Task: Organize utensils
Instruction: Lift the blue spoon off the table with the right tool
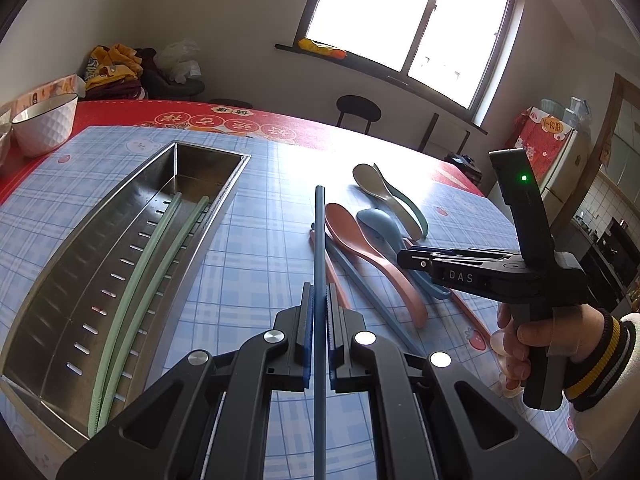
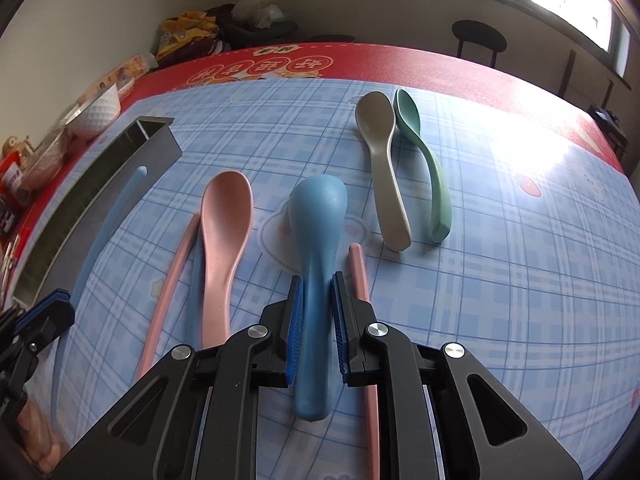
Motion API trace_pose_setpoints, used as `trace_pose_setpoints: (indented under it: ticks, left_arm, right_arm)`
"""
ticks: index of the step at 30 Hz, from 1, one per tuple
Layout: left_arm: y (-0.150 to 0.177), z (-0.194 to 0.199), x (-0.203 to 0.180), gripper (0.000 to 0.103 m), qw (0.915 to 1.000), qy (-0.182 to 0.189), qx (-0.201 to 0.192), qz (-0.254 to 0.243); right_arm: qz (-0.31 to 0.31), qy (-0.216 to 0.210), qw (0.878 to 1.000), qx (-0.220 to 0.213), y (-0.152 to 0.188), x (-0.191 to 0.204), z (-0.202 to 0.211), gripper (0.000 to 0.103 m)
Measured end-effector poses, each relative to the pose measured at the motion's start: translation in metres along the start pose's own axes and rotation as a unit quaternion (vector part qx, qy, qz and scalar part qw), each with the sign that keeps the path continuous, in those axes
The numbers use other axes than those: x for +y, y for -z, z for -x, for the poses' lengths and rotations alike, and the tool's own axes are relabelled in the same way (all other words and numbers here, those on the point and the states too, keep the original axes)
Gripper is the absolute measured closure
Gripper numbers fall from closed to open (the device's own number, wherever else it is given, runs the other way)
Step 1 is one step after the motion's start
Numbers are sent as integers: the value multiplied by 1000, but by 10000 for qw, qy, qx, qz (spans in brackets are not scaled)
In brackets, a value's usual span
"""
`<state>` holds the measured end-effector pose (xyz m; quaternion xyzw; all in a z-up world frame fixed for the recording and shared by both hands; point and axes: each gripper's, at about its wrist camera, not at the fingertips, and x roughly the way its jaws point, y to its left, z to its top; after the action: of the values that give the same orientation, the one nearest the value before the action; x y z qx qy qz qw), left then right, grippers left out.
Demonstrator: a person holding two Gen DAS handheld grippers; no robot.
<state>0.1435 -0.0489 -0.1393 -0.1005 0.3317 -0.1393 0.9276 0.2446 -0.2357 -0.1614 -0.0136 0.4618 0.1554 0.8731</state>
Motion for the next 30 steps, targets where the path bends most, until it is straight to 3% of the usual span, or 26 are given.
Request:
trace_pose_setpoints:
  ticks: [7, 12, 21, 24, 30]
  left_arm:
    - [-1, 0, 2, 97, 10000, -6, 13, 25]
    - [-2, -1, 2, 97, 10000, -16, 30, 20]
    - [-2, -6, 2, 97, 9999, 7, 106, 4]
    - [-1, -6, 2, 97, 9999, -6, 117, -6]
    - [-1, -5, 0, 97, 10000, -34, 86, -22]
  right_arm:
    - [-63, -19, 9999, -138, 4, -1, 2, 89]
    - [-541, -560, 9955, -532, 11, -18, 20, 89]
    - [-1443, -1469, 9724, -1094, 40, -27, 45, 89]
    - [-1392, -1315, 9735, -1253, 44, -21, 47, 89]
    - [-1490, -1480, 9670, -1443, 48, -27, 51, 89]
